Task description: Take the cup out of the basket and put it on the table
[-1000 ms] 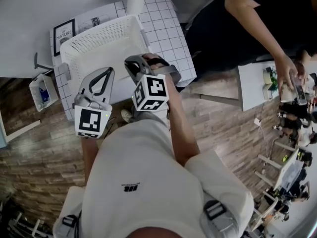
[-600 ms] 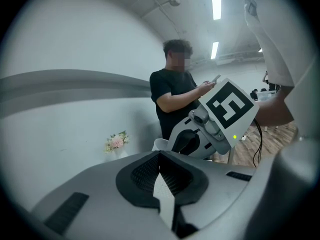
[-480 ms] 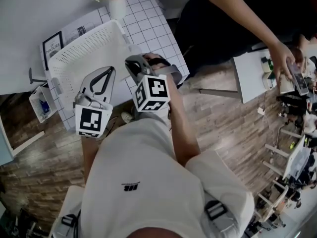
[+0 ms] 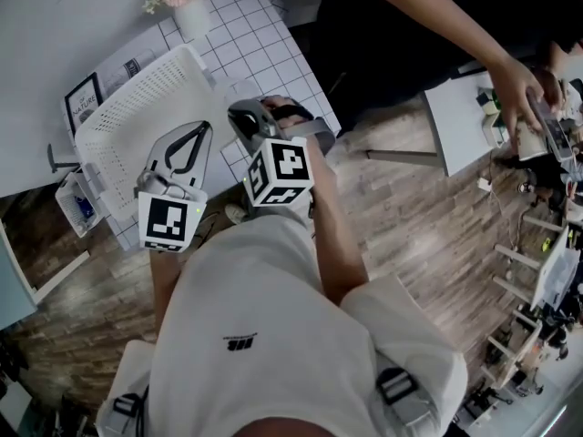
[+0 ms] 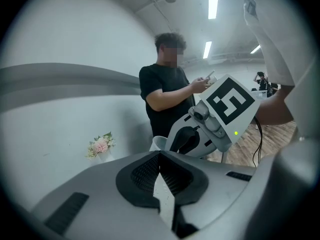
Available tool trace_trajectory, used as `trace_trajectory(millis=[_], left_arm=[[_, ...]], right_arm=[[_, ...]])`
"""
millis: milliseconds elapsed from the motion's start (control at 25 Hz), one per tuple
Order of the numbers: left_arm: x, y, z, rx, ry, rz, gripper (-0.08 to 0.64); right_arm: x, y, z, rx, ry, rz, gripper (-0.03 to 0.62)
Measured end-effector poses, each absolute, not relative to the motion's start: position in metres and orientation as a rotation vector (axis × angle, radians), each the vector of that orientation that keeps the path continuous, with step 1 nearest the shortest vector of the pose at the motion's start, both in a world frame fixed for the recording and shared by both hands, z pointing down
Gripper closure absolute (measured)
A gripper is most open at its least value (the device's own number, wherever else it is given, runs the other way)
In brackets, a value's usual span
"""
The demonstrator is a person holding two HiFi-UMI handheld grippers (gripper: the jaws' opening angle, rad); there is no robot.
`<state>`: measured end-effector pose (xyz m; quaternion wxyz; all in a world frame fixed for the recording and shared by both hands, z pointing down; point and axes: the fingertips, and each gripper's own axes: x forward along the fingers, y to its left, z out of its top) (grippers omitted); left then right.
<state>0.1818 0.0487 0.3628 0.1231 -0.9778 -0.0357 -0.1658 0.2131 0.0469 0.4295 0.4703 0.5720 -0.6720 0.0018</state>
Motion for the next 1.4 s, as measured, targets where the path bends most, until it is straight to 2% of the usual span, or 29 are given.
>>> trace_trajectory(millis=[1400], left_arm=[[0.279, 0.076, 0.398, -2.694, -0.343, -0.619, 0.551]], right_arm=[[0.286, 0.085, 0.567, 1.418, -1.664, 0.343, 0.569]])
